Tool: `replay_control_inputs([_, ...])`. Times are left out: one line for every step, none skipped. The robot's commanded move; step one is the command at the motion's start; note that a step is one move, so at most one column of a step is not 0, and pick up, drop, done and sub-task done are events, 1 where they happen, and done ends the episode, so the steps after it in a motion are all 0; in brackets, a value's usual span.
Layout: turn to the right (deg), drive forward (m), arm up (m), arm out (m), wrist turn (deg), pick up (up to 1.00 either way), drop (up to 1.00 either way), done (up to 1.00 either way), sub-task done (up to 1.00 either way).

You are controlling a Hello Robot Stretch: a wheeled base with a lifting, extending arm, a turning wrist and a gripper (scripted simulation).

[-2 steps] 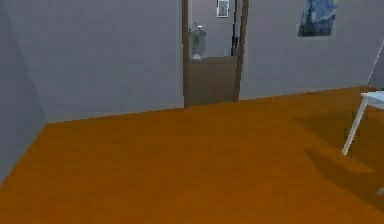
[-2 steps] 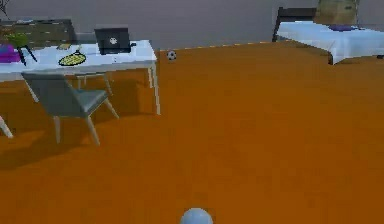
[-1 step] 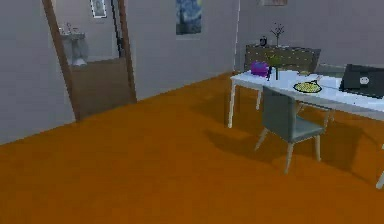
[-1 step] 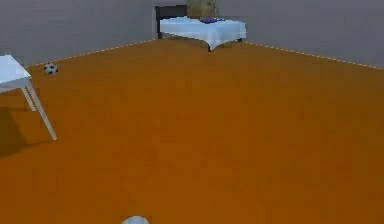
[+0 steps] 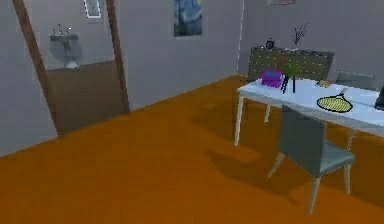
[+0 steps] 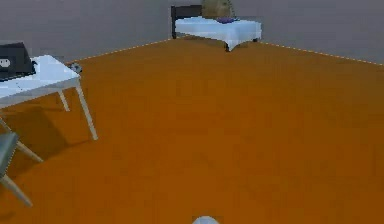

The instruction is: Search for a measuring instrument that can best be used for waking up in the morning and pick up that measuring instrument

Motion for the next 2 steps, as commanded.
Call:
replay_control_inputs([0.0, 1.0, 0.0, 0.0, 0.0, 0.0, 0.0, 0.0, 0.0])
replay_control_inputs([0.0, 1.0, 0.0, 0.0, 0.0, 0.0, 0.0, 0.0, 0.0])
